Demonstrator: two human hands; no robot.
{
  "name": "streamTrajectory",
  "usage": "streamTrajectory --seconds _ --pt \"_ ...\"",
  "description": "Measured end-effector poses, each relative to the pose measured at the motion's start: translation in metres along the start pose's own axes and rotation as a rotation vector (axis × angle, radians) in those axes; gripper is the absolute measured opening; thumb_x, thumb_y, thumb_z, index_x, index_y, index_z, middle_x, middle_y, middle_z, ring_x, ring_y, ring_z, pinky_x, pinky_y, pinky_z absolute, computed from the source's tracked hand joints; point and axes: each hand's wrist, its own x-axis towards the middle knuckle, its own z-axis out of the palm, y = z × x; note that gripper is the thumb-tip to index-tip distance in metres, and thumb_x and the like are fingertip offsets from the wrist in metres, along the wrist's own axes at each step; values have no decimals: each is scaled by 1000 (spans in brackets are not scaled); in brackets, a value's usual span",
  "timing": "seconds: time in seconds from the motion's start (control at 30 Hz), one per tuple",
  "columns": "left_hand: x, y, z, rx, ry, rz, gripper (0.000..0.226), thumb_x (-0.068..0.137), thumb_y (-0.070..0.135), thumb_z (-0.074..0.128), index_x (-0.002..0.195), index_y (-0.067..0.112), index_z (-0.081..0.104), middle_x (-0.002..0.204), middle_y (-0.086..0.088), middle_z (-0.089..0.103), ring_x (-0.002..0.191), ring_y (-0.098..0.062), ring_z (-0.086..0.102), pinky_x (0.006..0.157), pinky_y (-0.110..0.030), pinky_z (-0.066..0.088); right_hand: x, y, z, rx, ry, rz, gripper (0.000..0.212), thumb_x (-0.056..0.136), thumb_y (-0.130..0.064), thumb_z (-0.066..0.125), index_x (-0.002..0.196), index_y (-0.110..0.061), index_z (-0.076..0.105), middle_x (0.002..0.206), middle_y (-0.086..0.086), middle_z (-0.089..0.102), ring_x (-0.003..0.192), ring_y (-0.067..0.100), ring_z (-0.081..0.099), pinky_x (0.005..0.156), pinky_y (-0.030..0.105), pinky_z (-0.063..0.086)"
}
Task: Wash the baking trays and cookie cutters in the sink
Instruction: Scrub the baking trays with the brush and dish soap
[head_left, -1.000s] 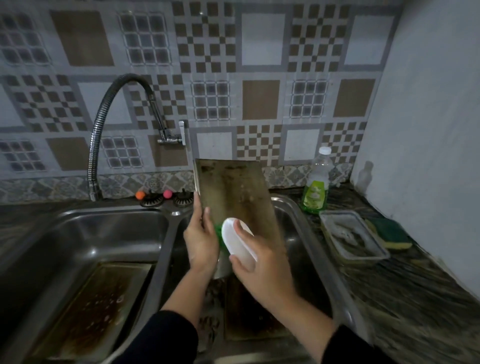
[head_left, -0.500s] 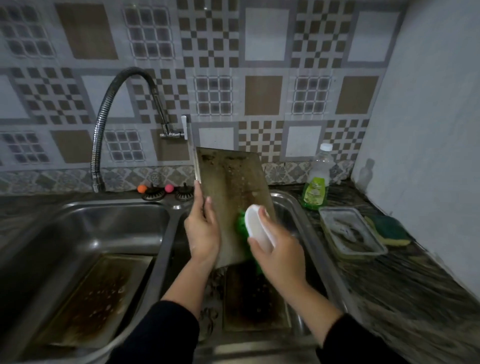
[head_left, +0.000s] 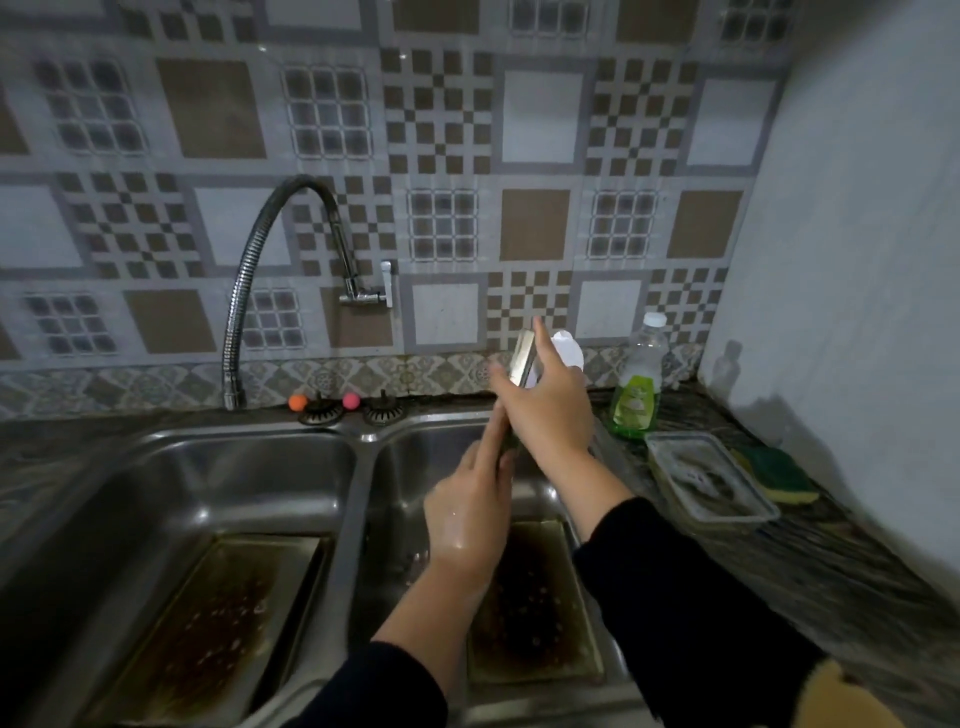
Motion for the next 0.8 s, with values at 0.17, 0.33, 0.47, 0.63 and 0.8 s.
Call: streamTrajectory --seconds 0.17,0.33,0.47,0.63,0.8 --pt "6 -11 -26 -88 -62 -10 50 99 49 25 148 39 20 119 10 64 96 -13 66 68 -27 47 -9 -17 -3 50 81 -2 60 87 -38 60 142 -44 36 113 -4 66 85 16 63 70 31 52" --pt "30 -76 -49 -130 -171 -328 64 94 63 22 151 39 6 153 -5 31 137 -28 35 106 -47 36 -16 -33 -7 317 -13 45 57 94 -24 54 143 -45 34 127 4 57 41 5 52 42 20 44" --pt "30 -108 -66 -155 -329 -424 74 90 69 26 147 47 -17 154 -14 28 135 -34 39 100 -45 40 -29 -43 8 433 -46 137 55 96 -21 51 143 -44 33 91 -6 47 39 -1 42 39 17 37" --pt "14 -146 -86 -29 -364 -438 74 89 72 23 146 47 -18 147 -15 36 130 -32 44 99 -43 42 -50 -51 44 323 -49 67 61 96 -30 52 145 -49 21 151 -6 35 116 12 50 99 34 39" --pt "-19 -210 -110 67 -394 -504 77 89 72 24 147 44 -18 136 -12 45 118 -30 53 85 -40 48 -76 -43 79 -14 -60 104 80 79 -44 73 146 -35 32 151 -3 38 135 24 39 108 43 37"
